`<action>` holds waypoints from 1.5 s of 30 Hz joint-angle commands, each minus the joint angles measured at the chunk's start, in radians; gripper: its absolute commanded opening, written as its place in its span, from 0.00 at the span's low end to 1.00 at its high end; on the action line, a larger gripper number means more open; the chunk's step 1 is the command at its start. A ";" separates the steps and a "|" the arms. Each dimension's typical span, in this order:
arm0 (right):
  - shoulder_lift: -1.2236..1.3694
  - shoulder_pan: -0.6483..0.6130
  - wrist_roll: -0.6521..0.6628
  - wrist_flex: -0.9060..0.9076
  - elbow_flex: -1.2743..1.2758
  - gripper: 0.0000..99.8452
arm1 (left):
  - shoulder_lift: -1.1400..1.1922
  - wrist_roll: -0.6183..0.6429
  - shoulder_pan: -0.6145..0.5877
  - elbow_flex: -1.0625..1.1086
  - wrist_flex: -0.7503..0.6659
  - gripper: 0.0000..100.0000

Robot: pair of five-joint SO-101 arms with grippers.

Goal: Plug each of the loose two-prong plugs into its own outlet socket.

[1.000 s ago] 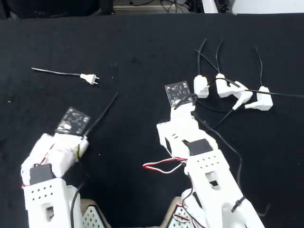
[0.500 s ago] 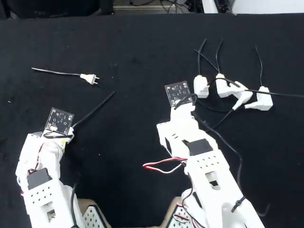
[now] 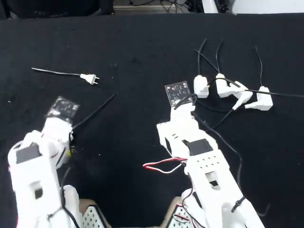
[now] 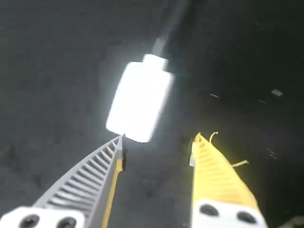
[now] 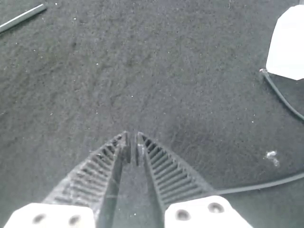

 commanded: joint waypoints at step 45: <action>-0.025 0.018 -0.008 -0.018 -0.022 0.02 | 1.135 0.423 -0.283 -1.115 -0.146 0.15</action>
